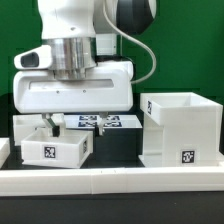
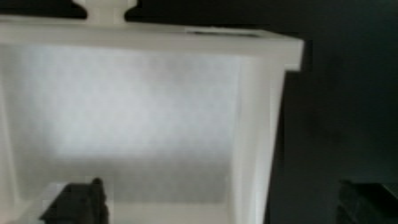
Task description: Assemble drawer
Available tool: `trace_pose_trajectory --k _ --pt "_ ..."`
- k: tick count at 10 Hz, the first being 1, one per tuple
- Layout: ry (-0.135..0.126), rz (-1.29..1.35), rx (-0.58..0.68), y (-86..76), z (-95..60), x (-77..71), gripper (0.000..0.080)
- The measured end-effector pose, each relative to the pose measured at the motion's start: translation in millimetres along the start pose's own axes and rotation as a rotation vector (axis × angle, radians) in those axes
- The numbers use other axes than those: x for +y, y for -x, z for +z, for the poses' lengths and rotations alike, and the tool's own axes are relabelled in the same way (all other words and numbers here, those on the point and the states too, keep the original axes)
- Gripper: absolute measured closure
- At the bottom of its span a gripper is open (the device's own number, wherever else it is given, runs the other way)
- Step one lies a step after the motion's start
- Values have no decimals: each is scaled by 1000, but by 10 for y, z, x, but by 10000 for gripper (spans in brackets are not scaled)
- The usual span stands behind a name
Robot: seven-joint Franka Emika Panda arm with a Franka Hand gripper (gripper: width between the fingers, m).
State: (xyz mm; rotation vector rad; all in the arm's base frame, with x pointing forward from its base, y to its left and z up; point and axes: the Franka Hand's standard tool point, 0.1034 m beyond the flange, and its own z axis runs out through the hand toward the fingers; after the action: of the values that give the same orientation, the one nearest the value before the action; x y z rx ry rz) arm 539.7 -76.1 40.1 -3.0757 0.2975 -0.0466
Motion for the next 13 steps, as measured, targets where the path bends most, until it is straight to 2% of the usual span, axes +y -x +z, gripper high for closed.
trace_pose_trajectory --k 2,5,9,10,12,13 --pt "4 -9 -8 34 86 -40 151" --pt "18 -12 -13 114 251 -7 151" --pt "25 -12 -22 204 332 29 152" --pt "25 -12 -22 203 332 25 331" --pt "25 -13 -21 202 332 18 604" --pt "25 -13 -21 202 332 18 604"
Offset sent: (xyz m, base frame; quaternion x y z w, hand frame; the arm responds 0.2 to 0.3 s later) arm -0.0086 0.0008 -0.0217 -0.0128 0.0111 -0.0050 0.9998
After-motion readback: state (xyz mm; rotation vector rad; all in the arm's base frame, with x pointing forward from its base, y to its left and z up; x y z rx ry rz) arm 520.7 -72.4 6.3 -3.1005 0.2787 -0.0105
